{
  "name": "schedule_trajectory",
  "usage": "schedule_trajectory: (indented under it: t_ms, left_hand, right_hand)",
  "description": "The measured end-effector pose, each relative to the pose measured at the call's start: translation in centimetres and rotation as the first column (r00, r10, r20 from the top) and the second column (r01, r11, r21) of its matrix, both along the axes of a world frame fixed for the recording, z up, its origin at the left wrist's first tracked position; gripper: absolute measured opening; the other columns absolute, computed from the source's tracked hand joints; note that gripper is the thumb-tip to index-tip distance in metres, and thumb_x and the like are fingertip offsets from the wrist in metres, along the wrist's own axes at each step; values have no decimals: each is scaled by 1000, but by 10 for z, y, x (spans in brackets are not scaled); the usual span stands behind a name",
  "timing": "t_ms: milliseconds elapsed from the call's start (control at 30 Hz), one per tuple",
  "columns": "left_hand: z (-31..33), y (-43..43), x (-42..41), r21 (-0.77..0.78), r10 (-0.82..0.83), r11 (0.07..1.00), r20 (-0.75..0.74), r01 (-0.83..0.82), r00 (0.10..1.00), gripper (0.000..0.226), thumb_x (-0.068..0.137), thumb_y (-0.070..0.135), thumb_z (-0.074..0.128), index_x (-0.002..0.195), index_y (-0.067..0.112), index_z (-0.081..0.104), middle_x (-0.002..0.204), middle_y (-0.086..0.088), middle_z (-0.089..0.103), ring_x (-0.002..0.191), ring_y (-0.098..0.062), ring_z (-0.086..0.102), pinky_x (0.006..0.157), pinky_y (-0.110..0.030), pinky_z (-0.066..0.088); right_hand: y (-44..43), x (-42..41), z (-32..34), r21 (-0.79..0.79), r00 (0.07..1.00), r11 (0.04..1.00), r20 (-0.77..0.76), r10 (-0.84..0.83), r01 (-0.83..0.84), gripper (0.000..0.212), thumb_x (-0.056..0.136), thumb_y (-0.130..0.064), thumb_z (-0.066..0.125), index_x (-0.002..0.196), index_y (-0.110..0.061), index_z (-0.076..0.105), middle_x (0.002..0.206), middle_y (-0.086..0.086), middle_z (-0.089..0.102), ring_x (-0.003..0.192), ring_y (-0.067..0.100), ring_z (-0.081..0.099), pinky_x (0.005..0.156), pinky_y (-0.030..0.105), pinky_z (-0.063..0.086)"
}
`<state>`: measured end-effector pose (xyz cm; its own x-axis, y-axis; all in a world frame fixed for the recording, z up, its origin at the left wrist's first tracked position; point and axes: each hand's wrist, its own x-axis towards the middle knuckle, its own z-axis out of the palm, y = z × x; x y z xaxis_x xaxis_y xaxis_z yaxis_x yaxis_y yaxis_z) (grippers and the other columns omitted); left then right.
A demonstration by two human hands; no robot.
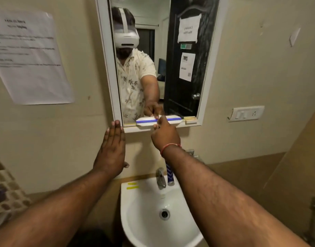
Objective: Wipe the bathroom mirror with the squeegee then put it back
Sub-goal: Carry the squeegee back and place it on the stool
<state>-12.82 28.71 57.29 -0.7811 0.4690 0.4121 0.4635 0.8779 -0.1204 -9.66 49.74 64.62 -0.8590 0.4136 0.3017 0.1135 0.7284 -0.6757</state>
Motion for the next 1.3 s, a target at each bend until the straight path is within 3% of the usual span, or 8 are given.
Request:
schedule_trajectory:
  t_ms: [167, 367, 433, 533, 767, 933, 1067, 1300]
  left_hand:
    - [-47, -10, 22, -45, 11, 999, 145, -5, 989, 166, 70, 67, 95, 171, -5, -15, 178, -25, -32, 167, -38, -28, 138, -49, -11]
    - [-125, -13, 66, -63, -5, 998, 376, 31, 927, 159, 81, 78, 80, 166, -5, -27, 172, -24, -42, 163, -39, -36, 138, -51, -15]
    - [-166, -16, 84, -24, -44, 998, 389, 57, 920, 162, 74, 86, 77, 170, -8, -14, 177, -28, -30, 168, -44, -22, 137, -54, -7]
    - [-225, -15, 114, -1, -55, 998, 462, 62, 885, 159, 61, 95, 73, 170, -9, 22, 180, -35, 11, 168, -49, 13, 131, -60, 13]
    - [-288, -1, 169, 23, -63, 998, 569, 61, 820, 149, 74, 99, 48, 176, 6, -7, 184, -22, -14, 170, -39, -21, 138, -60, 0]
    - [-296, 8, 174, 96, -41, 995, 584, -19, 811, 146, 80, 89, 65, 176, 9, -10, 185, -17, -17, 171, -34, -20, 139, -59, 3]
    - [-308, 2, 181, 56, 10, 997, 609, -55, 793, 142, 85, 91, 58, 175, 10, -16, 184, -16, -23, 169, -33, -25, 139, -58, -1]
    - [-336, -30, 200, 11, 125, 985, 641, -172, 757, 147, 80, 91, 66, 176, 4, -4, 185, -22, -7, 172, -37, -12, 140, -58, 5]
  right_hand:
    - [2, 16, -27, -46, 994, 998, 104, 45, -41, 11, 104, -33, 55, 114, -28, 57, 108, 12, 72, 100, 37, 69, 90, 47, 58]
    - [4, 78, -164, -103, 918, 995, 395, 37, 4, 23, 103, -33, 52, 126, -32, 56, 114, 10, 74, 104, 38, 70, 83, 39, 56]
    - [1, 99, -200, -128, 883, 992, 467, 50, 11, 21, 103, -29, 51, 123, -31, 56, 110, 9, 72, 99, 36, 70, 82, 40, 59]
    - [-1, 126, -245, -157, 837, 988, 541, 83, 4, 13, 103, -29, 54, 116, -29, 55, 108, 8, 72, 97, 34, 70, 86, 44, 60]
    - [9, 159, -295, -259, 857, 965, 506, 95, 47, 30, 105, -38, 61, 134, -31, 60, 116, 14, 76, 108, 40, 71, 95, 46, 59]
    - [12, 161, -296, -339, 964, 939, 263, 31, 62, 23, 104, -40, 66, 126, -36, 61, 120, 0, 75, 102, 19, 64, 99, 36, 54]
    - [15, 154, -316, -359, 903, 925, 428, 44, 125, 18, 104, -39, 65, 119, -29, 61, 116, 11, 73, 112, 38, 69, 100, 45, 57]
    - [-25, 141, -340, -366, 875, 930, 435, 213, -45, 23, 104, -42, 65, 124, -32, 60, 118, 9, 74, 113, 35, 70, 100, 43, 57]
